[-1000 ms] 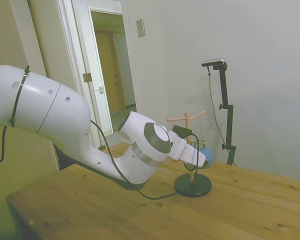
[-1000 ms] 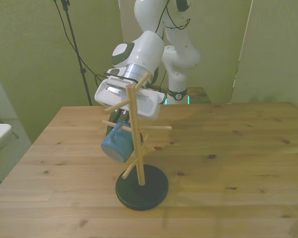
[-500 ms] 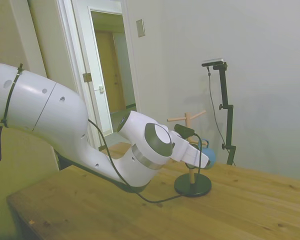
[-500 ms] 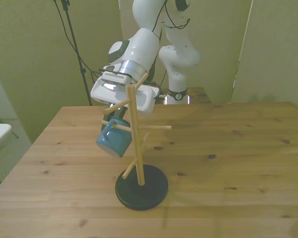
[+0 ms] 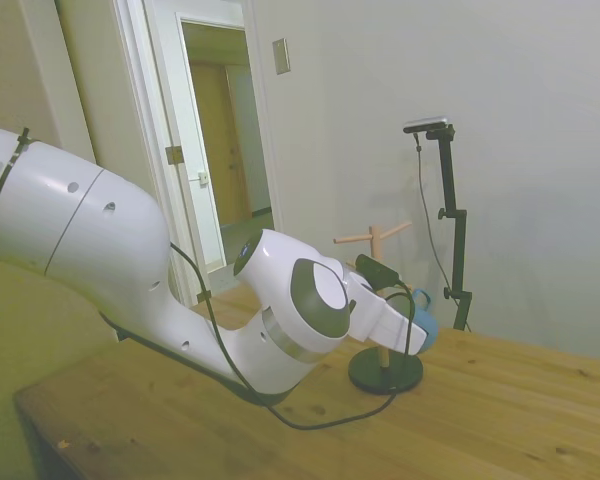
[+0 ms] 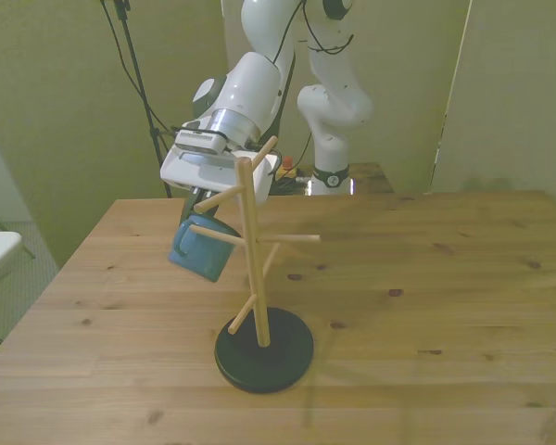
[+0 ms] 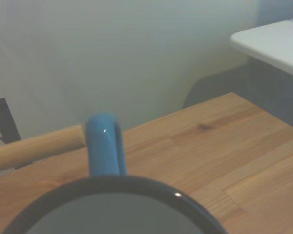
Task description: Unload the mug
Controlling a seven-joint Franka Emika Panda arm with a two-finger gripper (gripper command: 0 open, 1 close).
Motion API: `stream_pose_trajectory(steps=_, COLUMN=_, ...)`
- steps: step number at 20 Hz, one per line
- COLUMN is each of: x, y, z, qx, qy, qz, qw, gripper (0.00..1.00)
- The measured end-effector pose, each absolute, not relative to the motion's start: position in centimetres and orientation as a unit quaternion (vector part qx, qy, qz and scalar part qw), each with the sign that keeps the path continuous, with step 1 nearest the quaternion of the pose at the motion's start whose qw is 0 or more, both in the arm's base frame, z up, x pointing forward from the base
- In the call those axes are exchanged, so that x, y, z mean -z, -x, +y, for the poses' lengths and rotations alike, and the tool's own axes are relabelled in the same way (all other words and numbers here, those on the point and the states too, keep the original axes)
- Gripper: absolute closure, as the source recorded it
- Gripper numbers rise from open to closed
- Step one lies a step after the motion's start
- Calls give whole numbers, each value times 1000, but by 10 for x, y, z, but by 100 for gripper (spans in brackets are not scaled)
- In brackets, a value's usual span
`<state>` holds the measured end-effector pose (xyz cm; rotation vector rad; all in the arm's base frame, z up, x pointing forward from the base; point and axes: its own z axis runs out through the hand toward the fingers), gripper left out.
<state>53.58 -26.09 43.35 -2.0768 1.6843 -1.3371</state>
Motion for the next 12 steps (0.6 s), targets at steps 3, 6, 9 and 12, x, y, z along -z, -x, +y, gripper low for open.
stream_pose_trajectory(steps=3, x=-429, y=-524, z=-257, qx=442, qy=695, qz=560, qw=90, gripper=100)
stream_pose_trajectory(steps=6, x=-423, y=-503, z=-238, qx=436, qy=708, qz=543, qw=116, gripper=100)
stream_pose_trajectory(steps=9, x=-406, y=-475, z=-197, qx=417, qy=742, qz=508, qw=131, gripper=100)
stream_pose_trajectory(steps=12, x=-393, y=-445, z=-170, qx=399, qy=767, qz=482, qw=139, gripper=100)
